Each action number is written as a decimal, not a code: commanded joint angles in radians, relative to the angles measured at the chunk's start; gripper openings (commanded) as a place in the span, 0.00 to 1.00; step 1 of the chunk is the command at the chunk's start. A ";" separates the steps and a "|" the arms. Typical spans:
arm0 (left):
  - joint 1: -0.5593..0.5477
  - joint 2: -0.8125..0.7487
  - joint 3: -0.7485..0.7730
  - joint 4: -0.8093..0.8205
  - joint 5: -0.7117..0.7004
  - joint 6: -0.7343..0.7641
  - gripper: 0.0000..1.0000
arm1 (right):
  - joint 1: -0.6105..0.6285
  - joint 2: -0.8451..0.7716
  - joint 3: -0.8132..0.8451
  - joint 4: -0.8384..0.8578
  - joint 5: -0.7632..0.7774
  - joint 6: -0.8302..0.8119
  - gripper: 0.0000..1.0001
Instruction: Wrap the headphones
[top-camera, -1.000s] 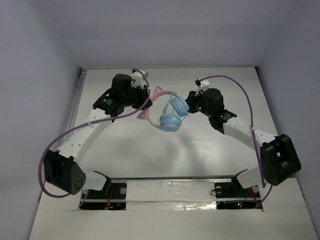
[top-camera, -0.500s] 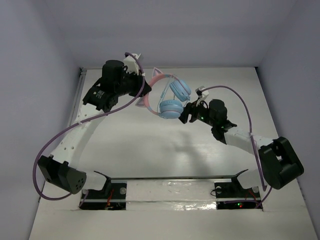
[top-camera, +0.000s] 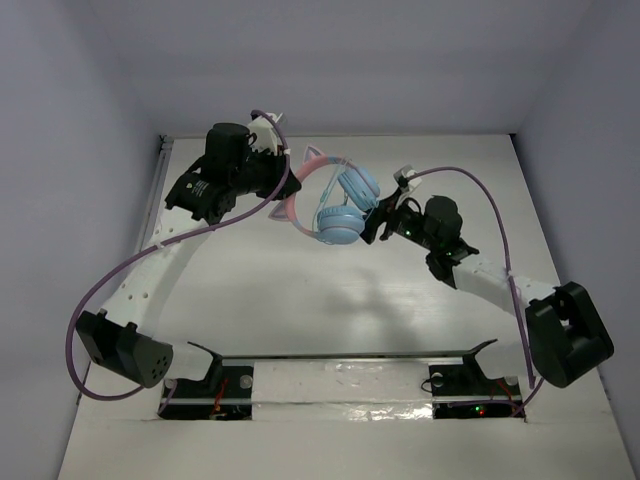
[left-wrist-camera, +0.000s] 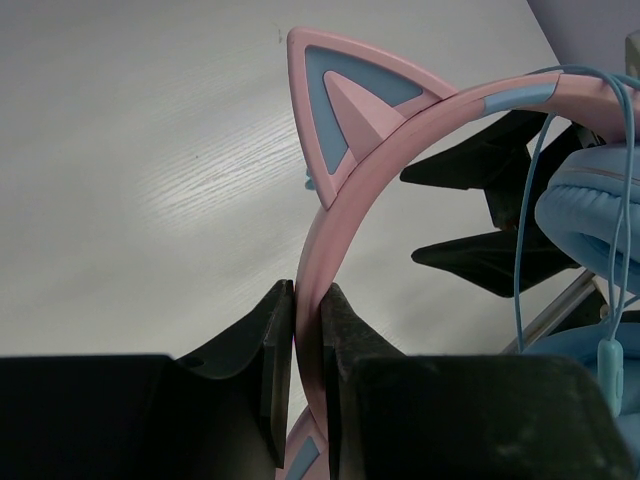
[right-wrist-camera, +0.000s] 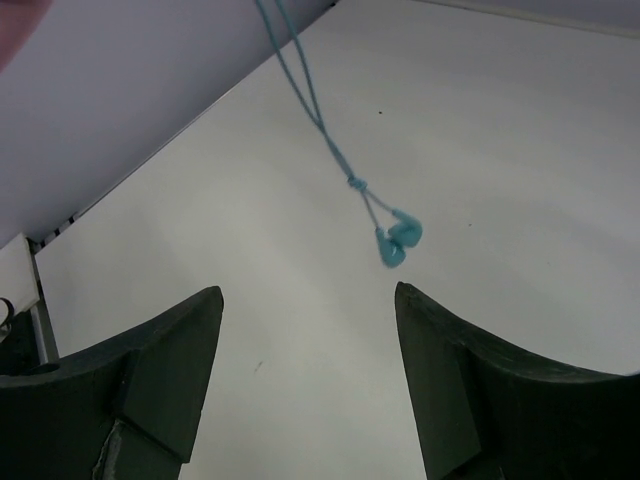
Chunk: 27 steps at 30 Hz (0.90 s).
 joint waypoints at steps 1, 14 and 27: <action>0.005 -0.034 0.064 0.056 0.058 -0.028 0.00 | -0.007 0.015 0.062 0.082 -0.033 -0.007 0.76; 0.005 -0.053 0.072 0.047 0.056 -0.039 0.00 | -0.007 0.179 0.094 0.250 -0.123 0.091 0.43; 0.005 -0.004 0.017 0.272 -0.042 -0.254 0.00 | 0.087 0.181 -0.030 0.411 -0.180 0.309 0.00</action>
